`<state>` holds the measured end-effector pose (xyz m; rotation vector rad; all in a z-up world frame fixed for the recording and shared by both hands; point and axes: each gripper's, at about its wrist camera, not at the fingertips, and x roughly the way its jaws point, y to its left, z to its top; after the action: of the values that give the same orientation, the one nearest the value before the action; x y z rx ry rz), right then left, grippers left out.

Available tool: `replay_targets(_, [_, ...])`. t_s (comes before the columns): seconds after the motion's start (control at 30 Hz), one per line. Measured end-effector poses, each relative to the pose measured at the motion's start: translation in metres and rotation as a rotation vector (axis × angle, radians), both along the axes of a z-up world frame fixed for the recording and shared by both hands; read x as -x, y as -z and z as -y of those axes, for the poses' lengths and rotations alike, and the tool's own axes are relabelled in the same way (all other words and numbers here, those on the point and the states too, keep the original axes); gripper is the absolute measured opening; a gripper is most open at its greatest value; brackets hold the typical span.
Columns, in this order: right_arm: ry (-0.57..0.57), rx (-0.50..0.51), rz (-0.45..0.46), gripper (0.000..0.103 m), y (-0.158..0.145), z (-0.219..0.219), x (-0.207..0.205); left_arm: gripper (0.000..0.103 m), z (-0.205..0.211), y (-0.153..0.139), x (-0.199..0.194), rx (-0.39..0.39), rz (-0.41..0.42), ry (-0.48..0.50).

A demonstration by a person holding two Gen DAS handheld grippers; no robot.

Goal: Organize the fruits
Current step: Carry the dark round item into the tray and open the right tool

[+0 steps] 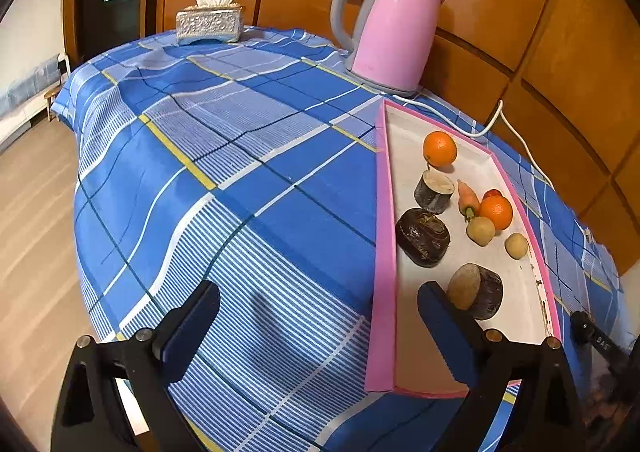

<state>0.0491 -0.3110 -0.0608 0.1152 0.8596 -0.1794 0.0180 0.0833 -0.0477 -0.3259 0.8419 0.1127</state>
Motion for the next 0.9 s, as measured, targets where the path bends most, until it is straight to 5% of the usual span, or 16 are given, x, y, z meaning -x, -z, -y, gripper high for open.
replay_targets(0.23, [-0.091,-0.047,0.019,0.048,-0.016,-0.021,-0.006,0.100,-0.008,0.006,-0.003,0.028,-0.025,-0.041])
replay_targets(0.4, [-0.271,-0.103,0.045,0.048,-0.042,-0.059,-0.019,0.101,-0.007,0.009,-0.005,0.029,-0.033,-0.032])
replay_targets(0.7, [-0.536,-0.064,0.046,0.048,-0.070,-0.148,-0.058,0.101,-0.008,0.013,-0.009,0.034,-0.043,-0.030])
replay_targets(0.9, [-0.567,-0.008,0.000,0.048,-0.063,-0.190,-0.104,0.101,-0.009,0.016,-0.011,0.040,-0.048,-0.018])
